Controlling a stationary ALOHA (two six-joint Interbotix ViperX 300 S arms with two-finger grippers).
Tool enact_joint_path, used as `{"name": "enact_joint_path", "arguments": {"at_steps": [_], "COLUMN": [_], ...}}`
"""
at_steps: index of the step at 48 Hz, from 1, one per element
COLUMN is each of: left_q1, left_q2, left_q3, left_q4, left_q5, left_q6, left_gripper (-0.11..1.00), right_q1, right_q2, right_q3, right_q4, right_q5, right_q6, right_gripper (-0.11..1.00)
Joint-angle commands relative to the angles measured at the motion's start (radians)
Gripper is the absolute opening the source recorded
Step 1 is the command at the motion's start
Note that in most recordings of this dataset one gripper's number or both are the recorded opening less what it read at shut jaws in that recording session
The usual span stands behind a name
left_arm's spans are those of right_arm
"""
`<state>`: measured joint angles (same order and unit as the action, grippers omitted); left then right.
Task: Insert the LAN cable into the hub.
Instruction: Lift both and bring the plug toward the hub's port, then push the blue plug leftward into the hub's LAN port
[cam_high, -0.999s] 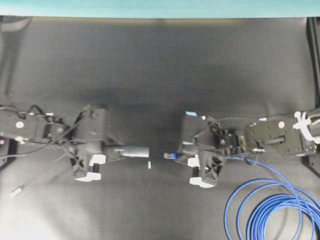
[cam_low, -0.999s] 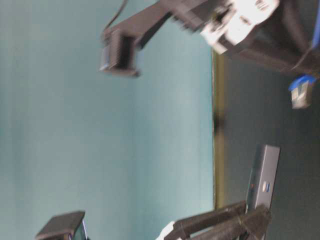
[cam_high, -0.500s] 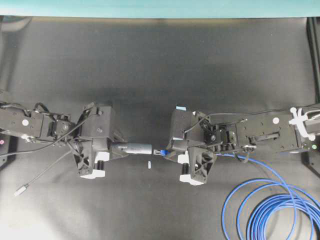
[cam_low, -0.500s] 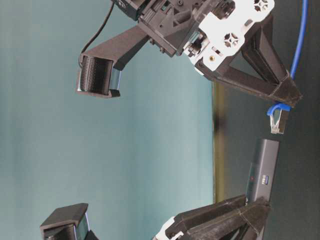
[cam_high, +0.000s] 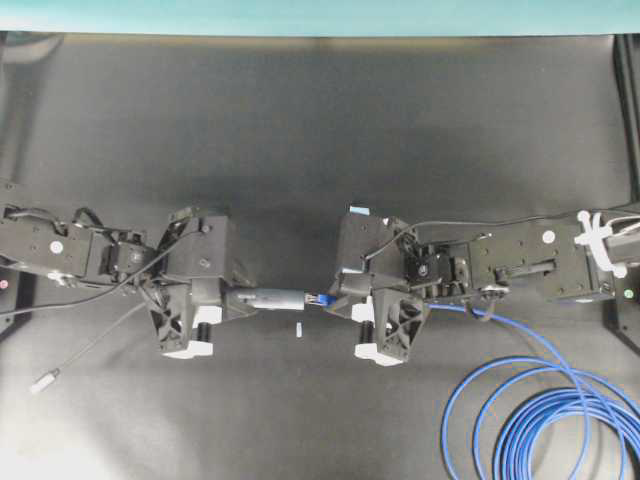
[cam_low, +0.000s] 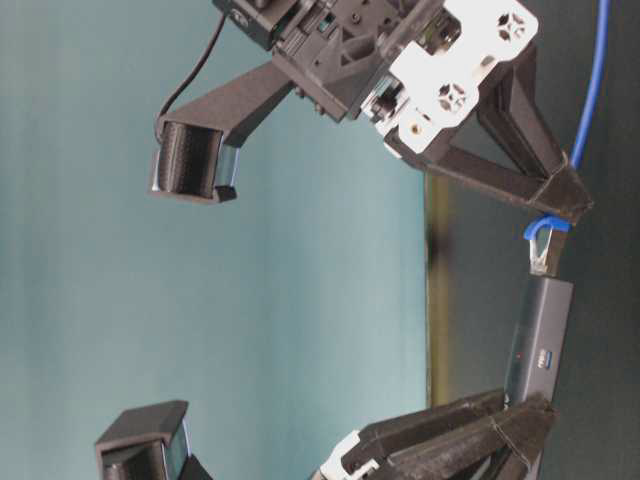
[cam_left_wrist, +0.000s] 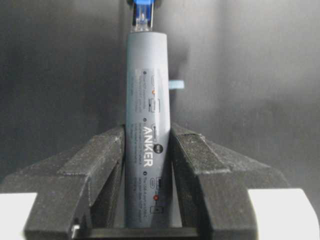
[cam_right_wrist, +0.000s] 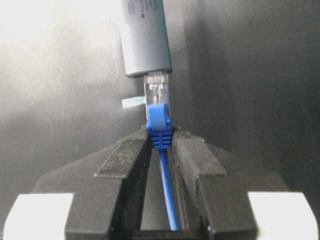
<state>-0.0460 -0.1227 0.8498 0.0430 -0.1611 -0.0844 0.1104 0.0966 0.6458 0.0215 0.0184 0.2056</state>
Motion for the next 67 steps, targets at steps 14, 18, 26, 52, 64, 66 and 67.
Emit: {"name": "enact_joint_path", "arguments": {"at_steps": [14, 18, 26, 52, 64, 66, 67], "left_q1": [0.000, 0.002, 0.002, 0.002, 0.006, 0.008, 0.009], "left_q2": [0.000, 0.000, 0.003, 0.049, 0.077, 0.077, 0.077], "left_q3": [-0.028, -0.028, -0.032, -0.115, -0.161, -0.161, -0.161], "left_q4": [0.003, 0.003, 0.003, 0.003, 0.003, 0.003, 0.003], "left_q5": [0.000, 0.002, 0.005, 0.086, 0.144, 0.146, 0.147], "left_q6": [0.003, 0.003, 0.003, 0.067, 0.081, 0.084, 0.086], "left_gripper": [0.28, 0.28, 0.28, 0.28, 0.28, 0.28, 0.28], "right_q1": [0.003, 0.005, 0.006, 0.006, 0.005, 0.005, 0.005], "right_q2": [-0.005, -0.005, -0.003, 0.018, 0.025, 0.026, 0.026], "right_q3": [-0.018, -0.017, -0.018, -0.049, -0.063, -0.064, -0.064], "right_q4": [0.000, -0.002, -0.002, -0.002, -0.002, -0.002, -0.002], "right_q5": [-0.005, 0.005, 0.025, 0.035, 0.044, 0.041, 0.040], "right_q6": [-0.011, -0.011, -0.012, -0.012, -0.012, -0.012, -0.011], "right_gripper": [0.12, 0.12, 0.12, 0.12, 0.12, 0.12, 0.12]}}
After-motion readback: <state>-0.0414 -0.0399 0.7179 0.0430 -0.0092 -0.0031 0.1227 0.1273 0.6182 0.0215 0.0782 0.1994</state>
